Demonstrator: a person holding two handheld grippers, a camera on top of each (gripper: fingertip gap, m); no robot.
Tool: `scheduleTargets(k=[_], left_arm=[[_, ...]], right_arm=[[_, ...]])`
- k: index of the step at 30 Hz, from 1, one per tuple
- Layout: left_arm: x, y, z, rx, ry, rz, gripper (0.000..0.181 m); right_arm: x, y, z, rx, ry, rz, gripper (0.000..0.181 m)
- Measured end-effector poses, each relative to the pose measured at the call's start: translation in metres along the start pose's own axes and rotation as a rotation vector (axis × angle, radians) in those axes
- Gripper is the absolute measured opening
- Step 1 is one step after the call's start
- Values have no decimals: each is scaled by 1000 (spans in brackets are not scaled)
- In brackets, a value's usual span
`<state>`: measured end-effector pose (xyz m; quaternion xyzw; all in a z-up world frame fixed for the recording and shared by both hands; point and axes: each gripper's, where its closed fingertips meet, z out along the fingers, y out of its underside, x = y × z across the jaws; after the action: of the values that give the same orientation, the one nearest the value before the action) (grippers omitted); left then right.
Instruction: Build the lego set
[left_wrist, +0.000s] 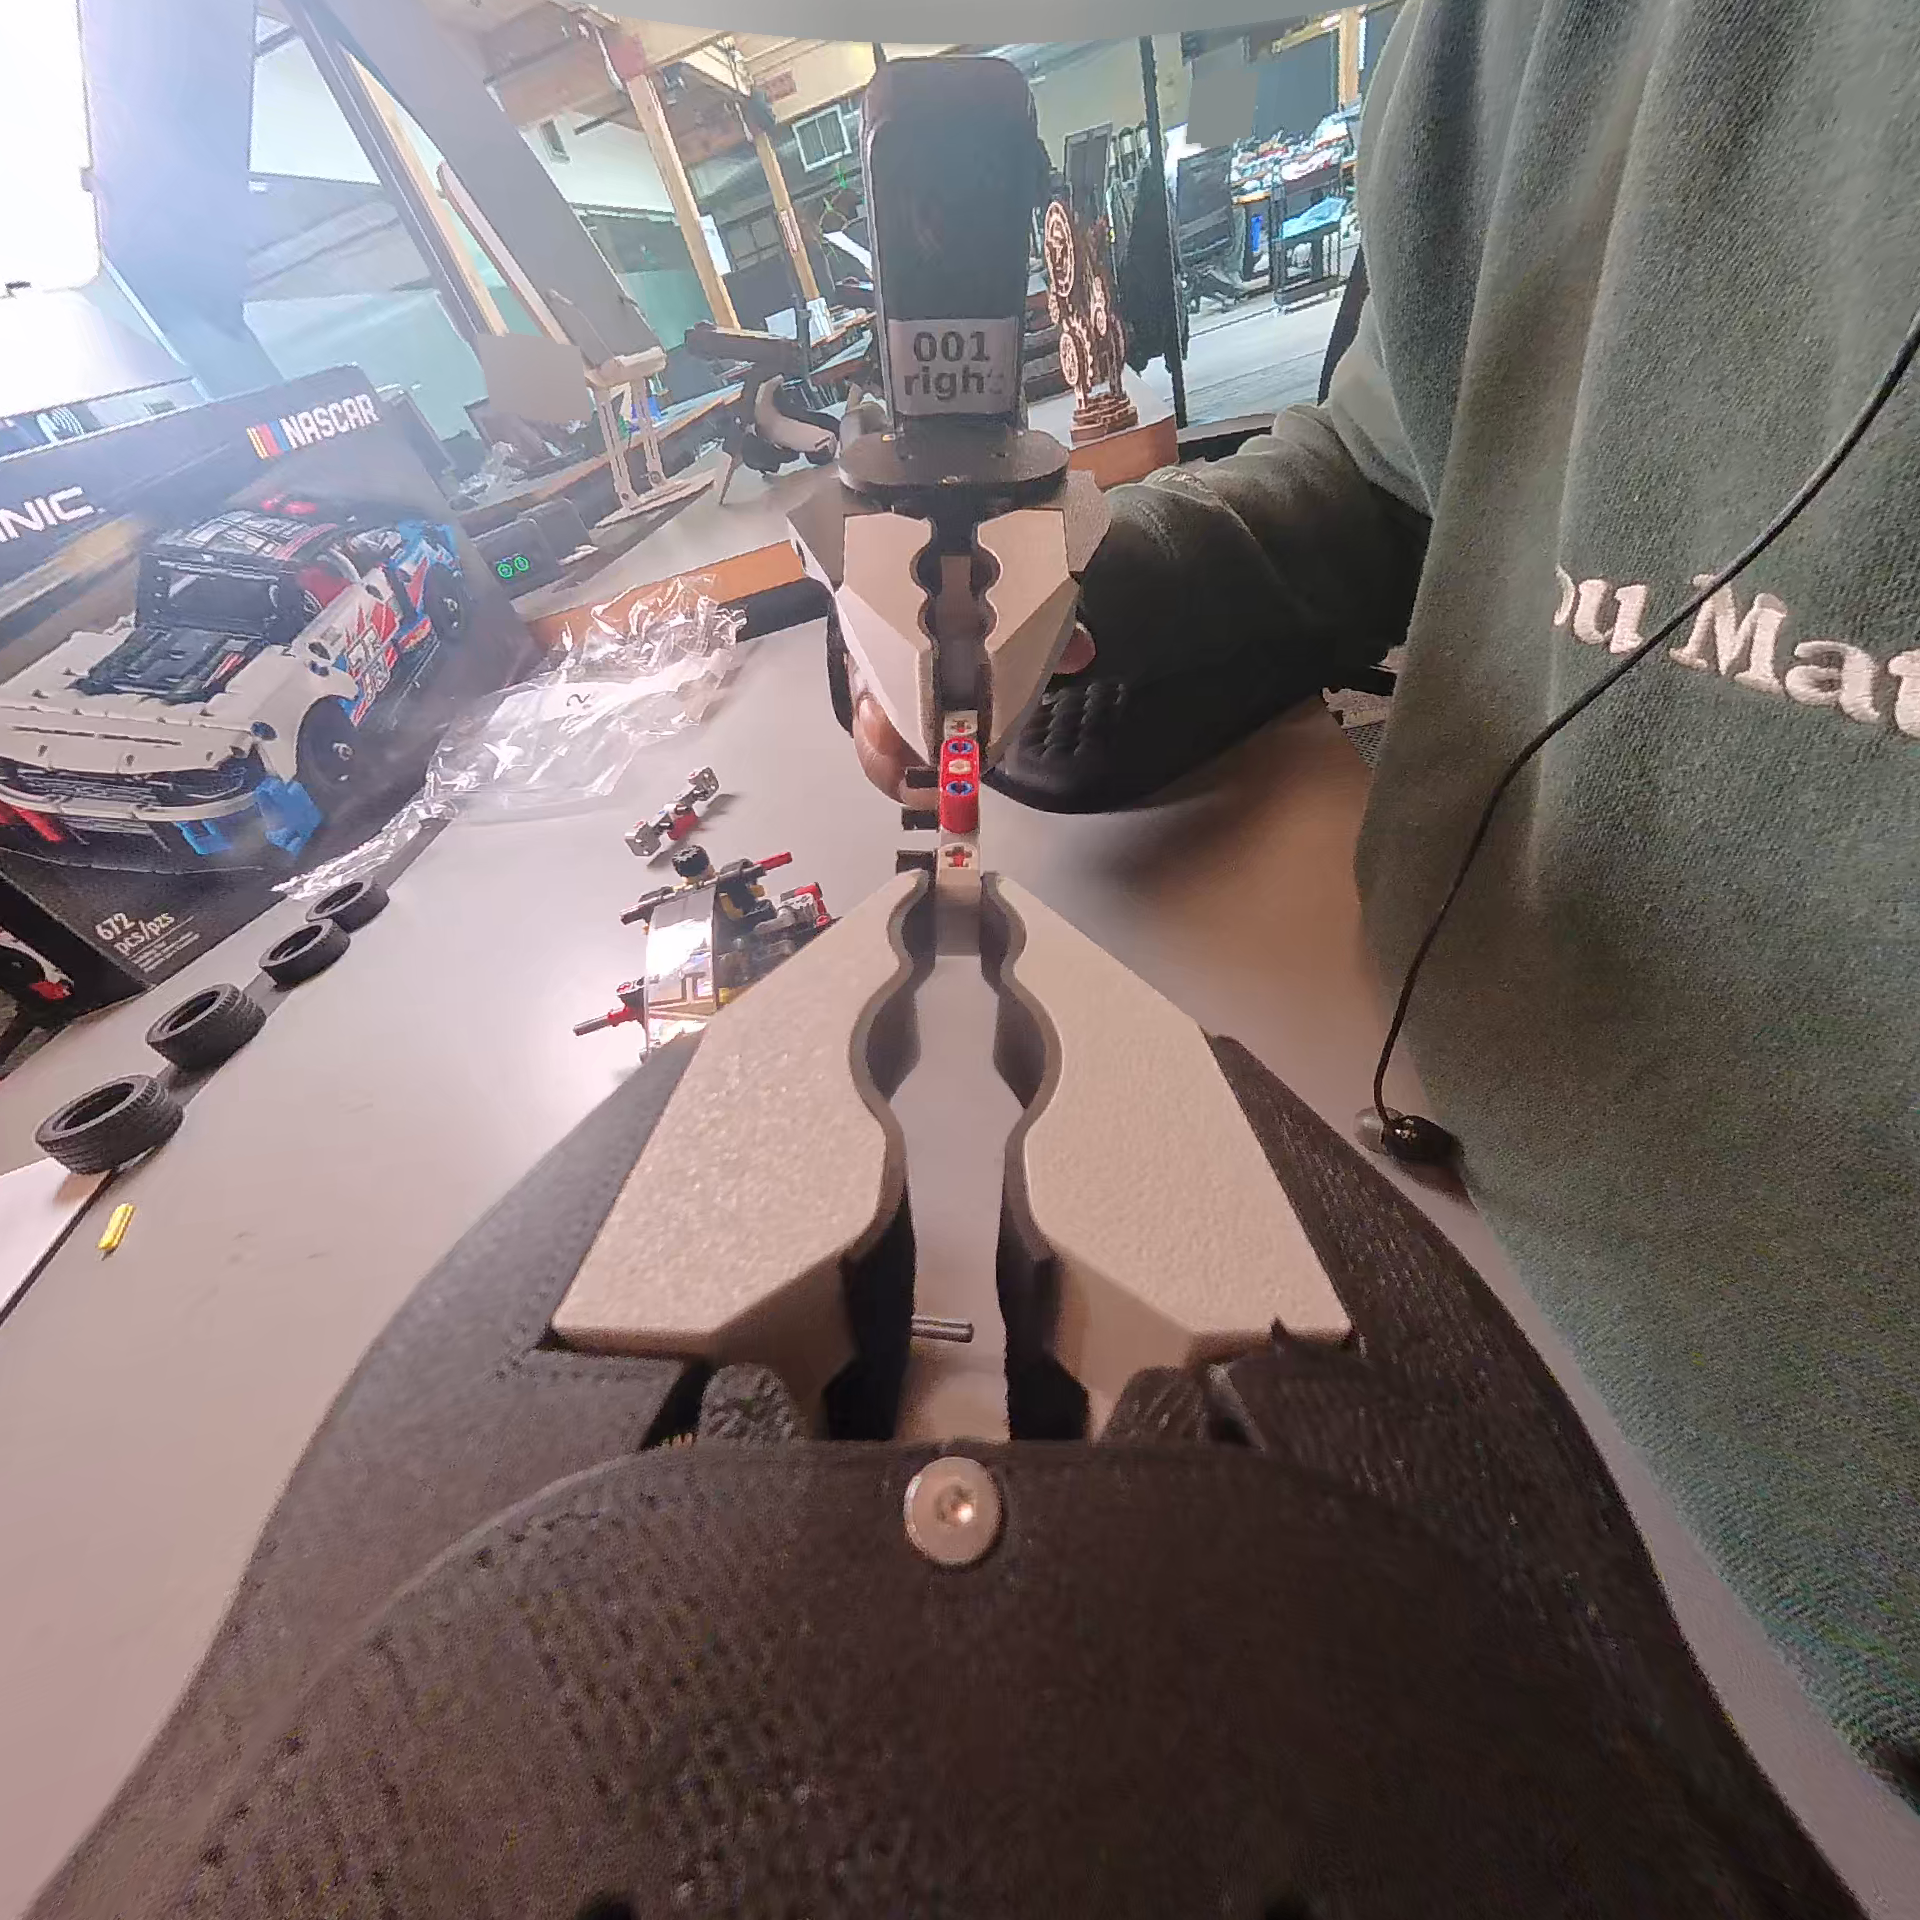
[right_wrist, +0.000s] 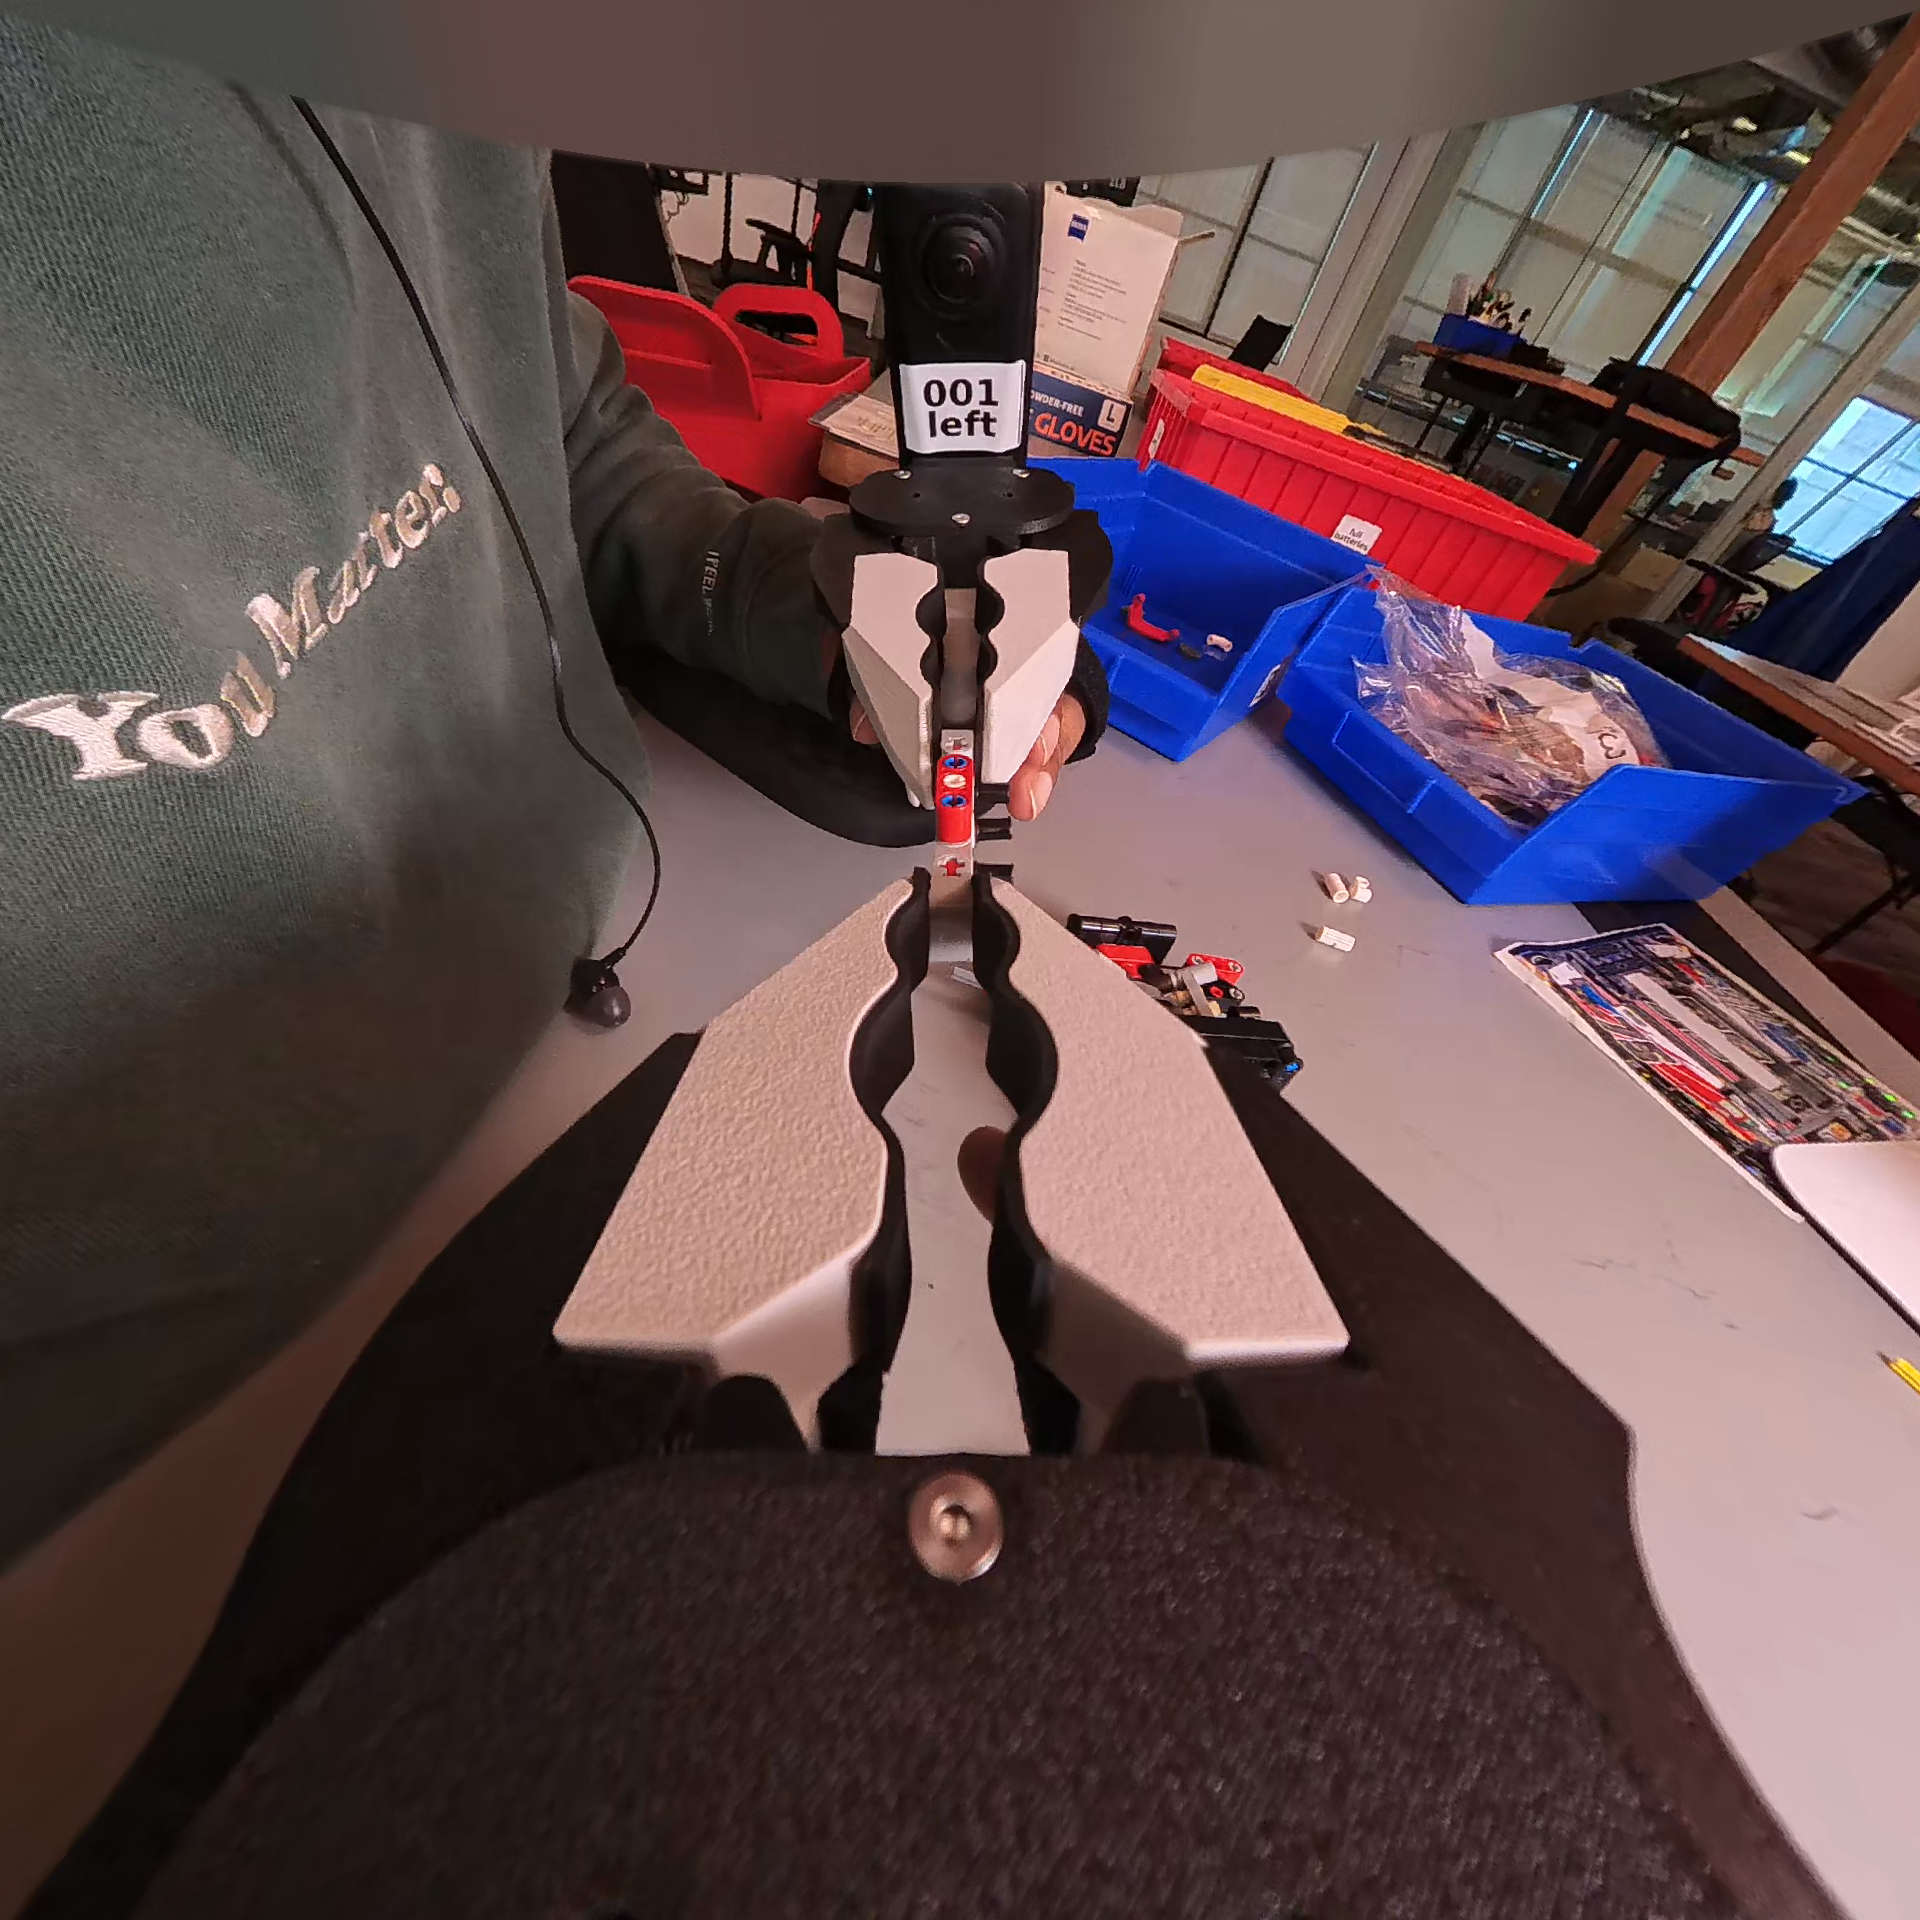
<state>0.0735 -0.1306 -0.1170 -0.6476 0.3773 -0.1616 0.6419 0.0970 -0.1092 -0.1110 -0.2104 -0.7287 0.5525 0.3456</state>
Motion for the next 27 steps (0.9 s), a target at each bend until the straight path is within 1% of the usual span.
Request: scheduleTargets(k=[15,27], left_arm=[[4,-1,-1,8,28,-7,6],[3,1,-1,0,24,-19,6]], right_arm=[[-4,-1,0,-5,-20,-1,6],[-3,2,1,-15,-14,19,6]])
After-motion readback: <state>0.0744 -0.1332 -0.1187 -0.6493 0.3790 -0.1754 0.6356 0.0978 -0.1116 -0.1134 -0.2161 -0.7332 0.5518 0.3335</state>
